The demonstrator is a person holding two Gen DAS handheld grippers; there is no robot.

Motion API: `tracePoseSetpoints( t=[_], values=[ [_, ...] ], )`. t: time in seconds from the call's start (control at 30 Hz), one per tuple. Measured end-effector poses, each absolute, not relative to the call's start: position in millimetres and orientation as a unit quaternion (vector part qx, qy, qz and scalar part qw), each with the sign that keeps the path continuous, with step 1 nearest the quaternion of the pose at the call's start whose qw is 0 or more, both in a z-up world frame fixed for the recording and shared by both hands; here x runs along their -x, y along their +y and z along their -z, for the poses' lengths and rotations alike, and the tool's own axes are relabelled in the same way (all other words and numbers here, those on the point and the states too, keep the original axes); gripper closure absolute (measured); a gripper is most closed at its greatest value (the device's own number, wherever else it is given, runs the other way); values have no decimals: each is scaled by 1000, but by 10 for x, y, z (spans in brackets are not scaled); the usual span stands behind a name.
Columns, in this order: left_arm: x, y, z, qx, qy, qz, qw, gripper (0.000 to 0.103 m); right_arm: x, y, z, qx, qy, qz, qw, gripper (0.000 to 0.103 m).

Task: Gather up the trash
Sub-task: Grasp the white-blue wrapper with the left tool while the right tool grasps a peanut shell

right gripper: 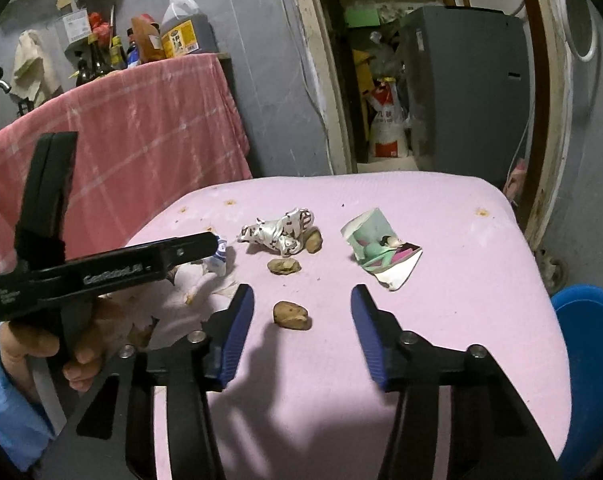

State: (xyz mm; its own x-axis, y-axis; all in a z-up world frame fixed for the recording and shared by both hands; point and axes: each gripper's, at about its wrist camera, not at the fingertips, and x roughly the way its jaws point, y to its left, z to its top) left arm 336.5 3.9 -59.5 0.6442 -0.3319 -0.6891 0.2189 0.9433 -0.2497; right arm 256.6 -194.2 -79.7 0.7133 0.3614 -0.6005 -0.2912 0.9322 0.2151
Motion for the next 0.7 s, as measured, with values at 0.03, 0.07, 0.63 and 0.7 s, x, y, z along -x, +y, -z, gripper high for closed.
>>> tracePoseSetpoints(
  t=[0.03,0.07,0.63,0.7],
  values=[
    [-3390,26,614,69,398,154,902,61,-2574,-1935,794,-52,336,-178,923,60],
    [-3401,19,626,68,401,154,901,65,-2578,-1922,807,-49,340,-178,922,61],
    [-3332,-100,679,54,410,174,894,95,-2715,-1866,952,-52,382,-187,904,85],
    [-3259,-103,664,58,404,174,896,97,-2679,-1876,928,-54,374,-185,907,85]
  ],
)
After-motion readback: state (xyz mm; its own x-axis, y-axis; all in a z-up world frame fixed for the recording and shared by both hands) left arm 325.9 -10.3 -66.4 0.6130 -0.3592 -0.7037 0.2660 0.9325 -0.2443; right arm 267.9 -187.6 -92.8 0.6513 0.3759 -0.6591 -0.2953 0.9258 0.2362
